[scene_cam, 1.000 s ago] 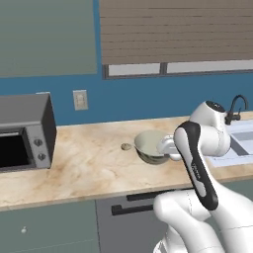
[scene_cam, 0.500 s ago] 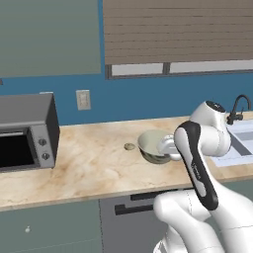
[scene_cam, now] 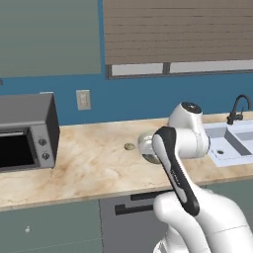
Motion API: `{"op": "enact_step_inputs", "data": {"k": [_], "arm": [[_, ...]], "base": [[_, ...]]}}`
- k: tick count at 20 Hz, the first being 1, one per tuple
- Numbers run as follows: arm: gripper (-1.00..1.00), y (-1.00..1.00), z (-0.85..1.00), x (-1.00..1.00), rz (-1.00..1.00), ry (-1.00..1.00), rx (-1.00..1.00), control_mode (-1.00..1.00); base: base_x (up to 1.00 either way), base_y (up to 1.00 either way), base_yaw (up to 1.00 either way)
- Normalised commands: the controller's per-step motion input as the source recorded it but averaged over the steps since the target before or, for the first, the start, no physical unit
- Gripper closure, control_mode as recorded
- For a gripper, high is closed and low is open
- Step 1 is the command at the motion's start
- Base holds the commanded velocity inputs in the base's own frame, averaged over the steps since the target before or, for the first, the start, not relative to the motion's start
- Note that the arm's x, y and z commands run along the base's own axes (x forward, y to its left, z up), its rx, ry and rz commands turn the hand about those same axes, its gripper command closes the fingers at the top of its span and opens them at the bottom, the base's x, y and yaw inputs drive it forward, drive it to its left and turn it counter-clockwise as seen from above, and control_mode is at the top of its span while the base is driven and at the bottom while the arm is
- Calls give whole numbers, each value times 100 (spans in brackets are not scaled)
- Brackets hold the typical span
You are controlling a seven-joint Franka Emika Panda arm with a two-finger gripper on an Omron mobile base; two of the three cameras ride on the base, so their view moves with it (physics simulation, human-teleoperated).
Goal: Gather the eggs and milk located in the vicinity of the sink area and place them right next to the bowl.
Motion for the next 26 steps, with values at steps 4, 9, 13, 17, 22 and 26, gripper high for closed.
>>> {"op": "enact_step_inputs", "data": {"k": [4, 9, 13, 17, 22, 26], "arm": [[100, 41, 0, 3, -37, 0, -2, -100], [100, 16, 0, 16, -44, 0, 0, -100], [100, 0, 0, 24, -40, 5, 0, -100], [100, 7, 0, 41, -35, 7, -1, -100], [100, 23, -3, 49, -32, 6, -5, -100], [100, 24, -17, 44, -30, 3, -7, -100]], "base": [[0, 0, 0], [0, 0, 0], [0, 0, 0], [0, 0, 0], [0, 0, 0], [0, 0, 0]]}}
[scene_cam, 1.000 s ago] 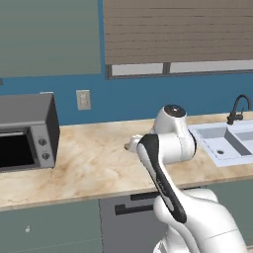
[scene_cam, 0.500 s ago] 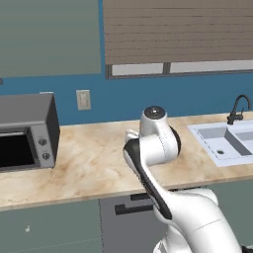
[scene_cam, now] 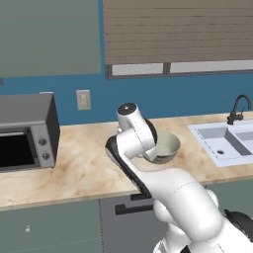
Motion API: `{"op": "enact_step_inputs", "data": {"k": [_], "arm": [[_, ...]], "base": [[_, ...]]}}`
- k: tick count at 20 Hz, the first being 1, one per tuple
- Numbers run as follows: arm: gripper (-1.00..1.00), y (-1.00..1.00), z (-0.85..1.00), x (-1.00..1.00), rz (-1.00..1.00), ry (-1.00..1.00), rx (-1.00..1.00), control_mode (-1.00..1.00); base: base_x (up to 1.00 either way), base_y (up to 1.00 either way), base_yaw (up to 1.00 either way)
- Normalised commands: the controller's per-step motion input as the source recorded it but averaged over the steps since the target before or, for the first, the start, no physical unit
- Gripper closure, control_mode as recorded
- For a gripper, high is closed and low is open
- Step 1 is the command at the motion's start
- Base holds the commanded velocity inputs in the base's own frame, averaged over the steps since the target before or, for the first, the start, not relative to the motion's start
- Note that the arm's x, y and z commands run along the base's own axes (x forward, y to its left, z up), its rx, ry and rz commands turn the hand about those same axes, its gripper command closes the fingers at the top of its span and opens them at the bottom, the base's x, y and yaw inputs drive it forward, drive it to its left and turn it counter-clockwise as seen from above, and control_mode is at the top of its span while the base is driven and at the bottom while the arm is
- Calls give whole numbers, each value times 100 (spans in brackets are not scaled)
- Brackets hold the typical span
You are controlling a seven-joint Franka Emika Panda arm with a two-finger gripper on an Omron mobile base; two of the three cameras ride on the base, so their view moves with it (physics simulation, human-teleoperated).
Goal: Gather the eggs and milk located in the vicinity of the sink area and place them right next to the bowl.
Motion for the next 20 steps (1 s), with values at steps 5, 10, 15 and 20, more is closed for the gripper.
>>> {"op": "enact_step_inputs", "data": {"k": [5, 10, 15, 20], "arm": [[100, 2, -42, 41, -12, -3, -7, -100], [100, 0, -47, 31, 0, -9, -3, -100], [100, -9, -42, 24, 0, -3, -1, -100], [100, -20, -10, 26, 1, 0, 0, -100]], "base": [[0, 0, 0], [0, 0, 0], [0, 0, 0], [0, 0, 0]]}}
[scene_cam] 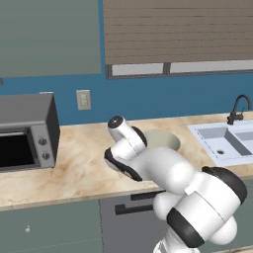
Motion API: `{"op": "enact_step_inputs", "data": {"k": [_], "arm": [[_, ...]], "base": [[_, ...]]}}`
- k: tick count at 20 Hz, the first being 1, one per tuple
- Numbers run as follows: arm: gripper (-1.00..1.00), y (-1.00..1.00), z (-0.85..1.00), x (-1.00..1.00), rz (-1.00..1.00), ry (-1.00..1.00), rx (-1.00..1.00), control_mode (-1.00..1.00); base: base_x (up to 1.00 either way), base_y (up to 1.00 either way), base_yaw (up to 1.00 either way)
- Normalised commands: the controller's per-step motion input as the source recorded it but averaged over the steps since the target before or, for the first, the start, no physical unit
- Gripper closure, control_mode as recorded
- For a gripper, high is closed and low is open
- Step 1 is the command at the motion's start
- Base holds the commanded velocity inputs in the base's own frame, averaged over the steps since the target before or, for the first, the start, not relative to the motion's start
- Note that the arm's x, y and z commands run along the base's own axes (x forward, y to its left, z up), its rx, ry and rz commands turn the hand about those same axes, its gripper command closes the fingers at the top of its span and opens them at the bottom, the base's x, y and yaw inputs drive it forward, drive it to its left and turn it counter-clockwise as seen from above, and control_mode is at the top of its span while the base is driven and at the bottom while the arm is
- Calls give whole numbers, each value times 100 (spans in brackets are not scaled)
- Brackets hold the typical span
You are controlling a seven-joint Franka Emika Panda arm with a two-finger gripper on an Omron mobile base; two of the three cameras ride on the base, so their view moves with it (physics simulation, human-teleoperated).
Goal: Gather the eggs and milk located in the vicinity of the sink area and place them right next to the bowl.
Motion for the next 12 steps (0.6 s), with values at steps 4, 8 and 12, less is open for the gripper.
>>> {"op": "enact_step_inputs", "data": {"k": [4, 8, 12], "arm": [[100, -6, -1, 31, 0, 4, 0, -100], [100, 0, -15, 35, 0, 2, 0, -100], [100, 0, -29, 26, 0, 0, 0, -100]], "base": [[0, 0, 0], [0, 0, 0], [0, 0, 0]]}}
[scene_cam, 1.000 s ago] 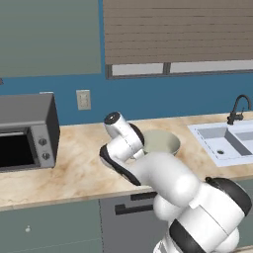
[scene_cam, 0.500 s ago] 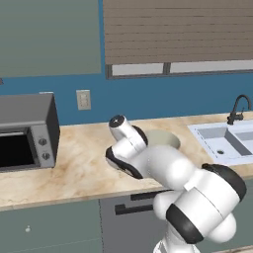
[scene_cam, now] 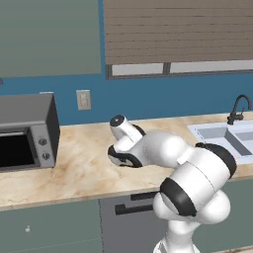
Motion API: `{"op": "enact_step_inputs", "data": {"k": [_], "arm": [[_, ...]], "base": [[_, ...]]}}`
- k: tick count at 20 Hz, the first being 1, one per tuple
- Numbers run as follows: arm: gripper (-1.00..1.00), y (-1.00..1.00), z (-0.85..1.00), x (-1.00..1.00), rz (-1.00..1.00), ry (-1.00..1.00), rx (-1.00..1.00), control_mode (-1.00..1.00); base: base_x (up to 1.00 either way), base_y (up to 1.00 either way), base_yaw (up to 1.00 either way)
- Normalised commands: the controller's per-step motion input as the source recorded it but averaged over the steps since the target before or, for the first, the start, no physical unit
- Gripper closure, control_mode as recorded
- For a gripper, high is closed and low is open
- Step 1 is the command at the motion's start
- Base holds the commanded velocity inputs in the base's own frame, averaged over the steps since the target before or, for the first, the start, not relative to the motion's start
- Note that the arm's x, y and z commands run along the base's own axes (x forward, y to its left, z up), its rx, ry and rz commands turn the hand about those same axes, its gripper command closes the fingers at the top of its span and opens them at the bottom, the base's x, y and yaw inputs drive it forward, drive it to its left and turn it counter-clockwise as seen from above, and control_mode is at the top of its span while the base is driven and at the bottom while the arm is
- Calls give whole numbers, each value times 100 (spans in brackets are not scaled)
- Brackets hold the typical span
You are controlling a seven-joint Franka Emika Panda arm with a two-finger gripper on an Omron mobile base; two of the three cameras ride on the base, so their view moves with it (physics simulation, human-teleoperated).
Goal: Gather the eggs and milk located in the vicinity of the sink area and place them right next to the bowl.
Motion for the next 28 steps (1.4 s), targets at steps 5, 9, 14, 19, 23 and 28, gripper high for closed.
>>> {"op": "enact_step_inputs", "data": {"k": [5, 9, 14, 19, 23, 28], "arm": [[100, 0, -27, 18, 0, 0, 0, -100], [100, 0, -27, 14, 0, 0, 0, -100], [100, 0, -21, 16, 0, 0, 0, -100], [100, 0, -18, 16, 0, 0, 0, -100], [100, 0, -19, 18, 0, 0, 0, -100], [100, 0, -18, 19, 0, 0, 0, -100]], "base": [[0, 0, 0], [0, 0, 0], [0, 0, 0], [0, 0, 0], [0, 0, 0], [0, 0, 0]]}}
